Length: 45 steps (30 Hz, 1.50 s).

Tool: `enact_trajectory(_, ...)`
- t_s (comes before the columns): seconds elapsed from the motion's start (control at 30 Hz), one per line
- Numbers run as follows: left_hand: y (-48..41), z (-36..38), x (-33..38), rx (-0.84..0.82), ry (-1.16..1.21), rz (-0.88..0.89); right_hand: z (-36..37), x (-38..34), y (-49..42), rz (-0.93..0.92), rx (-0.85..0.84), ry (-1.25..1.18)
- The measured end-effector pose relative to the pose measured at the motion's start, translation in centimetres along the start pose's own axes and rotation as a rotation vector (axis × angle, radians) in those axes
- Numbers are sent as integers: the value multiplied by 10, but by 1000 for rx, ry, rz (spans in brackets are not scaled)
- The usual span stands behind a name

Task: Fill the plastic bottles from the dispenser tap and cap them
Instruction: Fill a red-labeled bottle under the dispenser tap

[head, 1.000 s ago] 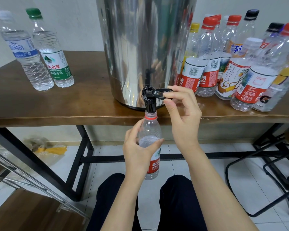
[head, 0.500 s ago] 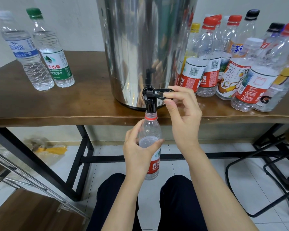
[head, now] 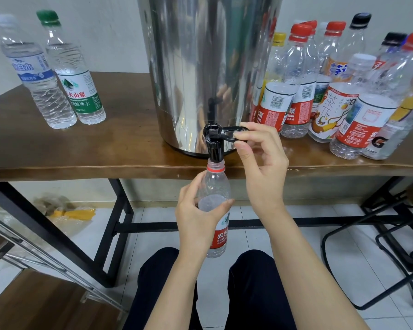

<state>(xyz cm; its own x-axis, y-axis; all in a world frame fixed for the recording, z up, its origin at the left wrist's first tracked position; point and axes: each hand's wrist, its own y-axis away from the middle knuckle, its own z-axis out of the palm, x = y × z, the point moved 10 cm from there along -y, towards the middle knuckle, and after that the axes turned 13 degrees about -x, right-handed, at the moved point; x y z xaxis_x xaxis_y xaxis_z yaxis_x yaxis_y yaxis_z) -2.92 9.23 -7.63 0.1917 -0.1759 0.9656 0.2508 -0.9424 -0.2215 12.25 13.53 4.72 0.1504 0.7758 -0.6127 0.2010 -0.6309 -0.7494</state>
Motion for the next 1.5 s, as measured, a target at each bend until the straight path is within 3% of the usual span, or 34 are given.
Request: enact_trajectory(1.5, 3, 3, -12, -20, -26, -88, 1, 3, 1, -2, 3, -18)
